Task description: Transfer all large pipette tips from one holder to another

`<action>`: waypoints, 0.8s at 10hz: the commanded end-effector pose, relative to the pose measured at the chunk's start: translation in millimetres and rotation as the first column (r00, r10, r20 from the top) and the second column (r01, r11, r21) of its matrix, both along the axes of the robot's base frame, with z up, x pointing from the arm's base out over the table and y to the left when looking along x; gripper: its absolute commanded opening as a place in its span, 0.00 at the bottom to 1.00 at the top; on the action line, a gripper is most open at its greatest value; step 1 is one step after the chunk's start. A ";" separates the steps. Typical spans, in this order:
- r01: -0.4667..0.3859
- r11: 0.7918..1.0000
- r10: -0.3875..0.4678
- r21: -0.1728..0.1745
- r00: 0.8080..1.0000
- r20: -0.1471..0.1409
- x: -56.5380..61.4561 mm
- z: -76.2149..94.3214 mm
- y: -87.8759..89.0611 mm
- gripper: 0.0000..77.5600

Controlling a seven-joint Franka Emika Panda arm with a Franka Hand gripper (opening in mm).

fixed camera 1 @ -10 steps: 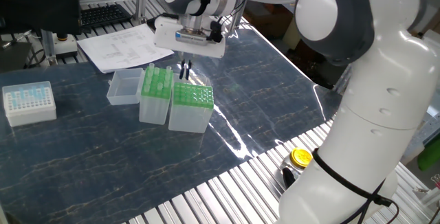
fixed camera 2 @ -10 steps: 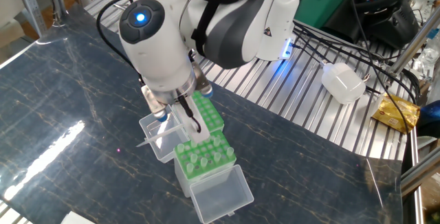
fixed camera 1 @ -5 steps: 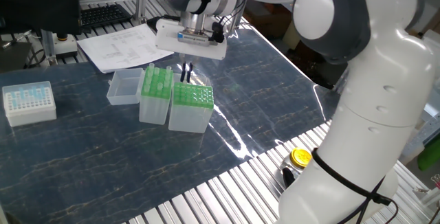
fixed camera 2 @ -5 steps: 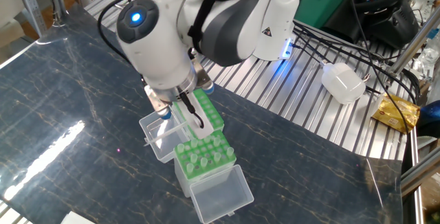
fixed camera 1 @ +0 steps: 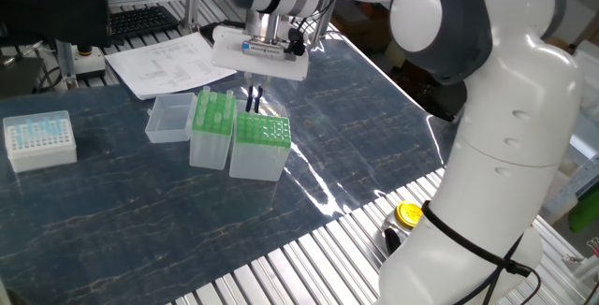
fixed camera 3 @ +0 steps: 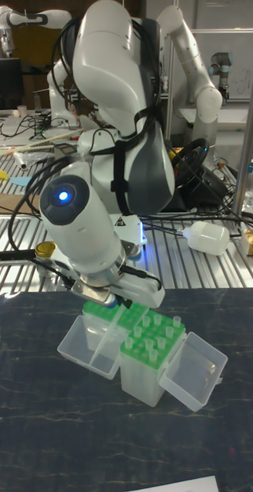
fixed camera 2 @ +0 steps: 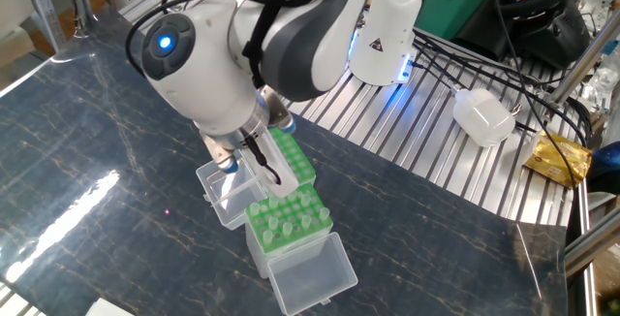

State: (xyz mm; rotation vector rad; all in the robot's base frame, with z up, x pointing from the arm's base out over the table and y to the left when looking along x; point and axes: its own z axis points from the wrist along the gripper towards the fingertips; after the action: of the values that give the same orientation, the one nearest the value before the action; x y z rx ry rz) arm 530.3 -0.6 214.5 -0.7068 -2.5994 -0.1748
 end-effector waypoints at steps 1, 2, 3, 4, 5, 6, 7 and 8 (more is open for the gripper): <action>0.008 1.000 -0.008 0.017 1.000 -0.013 0.7 1.1 -0.1 0.01; 0.008 1.000 -0.007 0.018 1.000 -0.014 0.8 1.2 -0.1 0.01; 0.006 1.000 -0.006 0.011 1.000 -0.012 0.8 1.2 -0.1 0.01; 0.002 1.000 -0.002 0.004 1.000 -0.009 0.8 1.2 -0.1 0.01; -0.002 1.000 0.002 -0.002 1.000 -0.004 0.8 1.2 -0.1 0.01; -0.008 1.000 0.007 -0.004 1.000 -0.003 0.8 1.2 -0.1 0.01; -0.010 1.000 0.010 -0.003 1.000 -0.004 0.8 1.2 -0.1 0.01; -0.023 1.000 0.023 0.000 1.000 -0.009 0.8 1.2 -0.1 0.01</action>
State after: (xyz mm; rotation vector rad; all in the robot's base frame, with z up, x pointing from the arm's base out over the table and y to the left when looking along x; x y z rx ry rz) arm 530.5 -0.5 214.6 -0.6904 -2.5958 -0.1662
